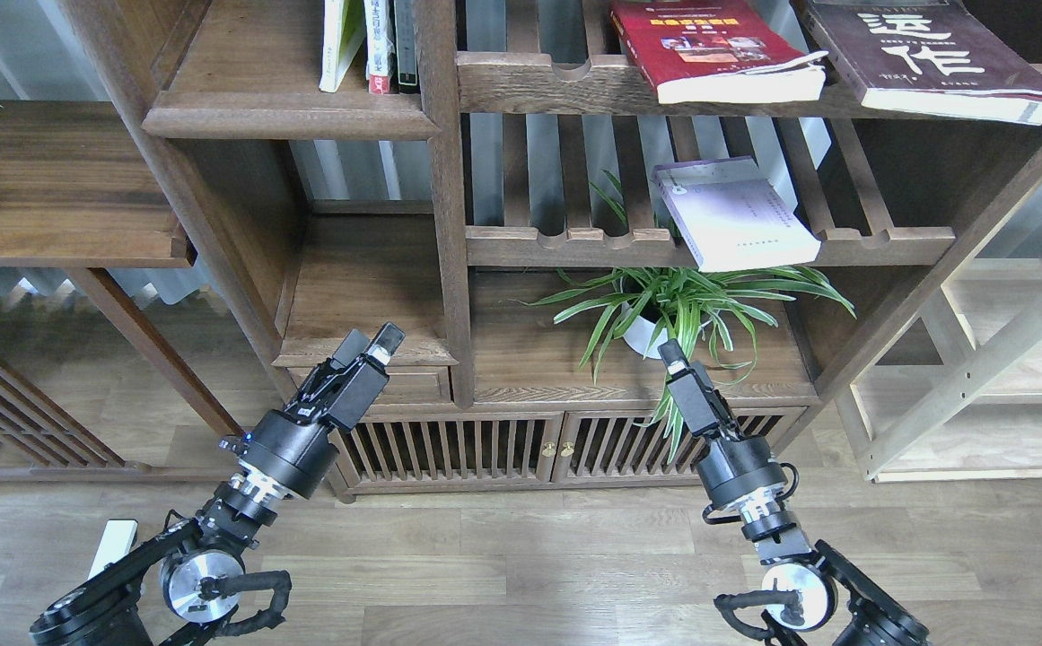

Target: Organize books on shelf

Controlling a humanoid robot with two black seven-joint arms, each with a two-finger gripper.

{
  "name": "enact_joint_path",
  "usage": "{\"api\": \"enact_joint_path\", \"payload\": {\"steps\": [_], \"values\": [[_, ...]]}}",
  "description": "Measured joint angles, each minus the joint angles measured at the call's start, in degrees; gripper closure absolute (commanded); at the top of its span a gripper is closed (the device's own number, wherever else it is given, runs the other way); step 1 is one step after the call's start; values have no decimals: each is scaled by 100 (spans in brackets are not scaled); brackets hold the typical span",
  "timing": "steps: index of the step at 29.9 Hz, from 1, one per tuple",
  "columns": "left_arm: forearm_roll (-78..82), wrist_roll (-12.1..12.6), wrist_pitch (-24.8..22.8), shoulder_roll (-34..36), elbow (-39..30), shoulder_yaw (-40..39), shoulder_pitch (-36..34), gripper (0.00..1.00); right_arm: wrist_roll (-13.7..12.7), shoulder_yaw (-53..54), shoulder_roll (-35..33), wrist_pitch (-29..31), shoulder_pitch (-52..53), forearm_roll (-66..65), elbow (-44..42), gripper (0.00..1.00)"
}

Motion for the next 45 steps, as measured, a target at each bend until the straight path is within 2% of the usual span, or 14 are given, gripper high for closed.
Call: {"api": "enact_joint_path", "payload": {"steps": [45], "values": [[-2, 0, 0, 86, 65, -38, 145, 1, 0, 6, 100, 0, -152, 24, -8, 0]]}}
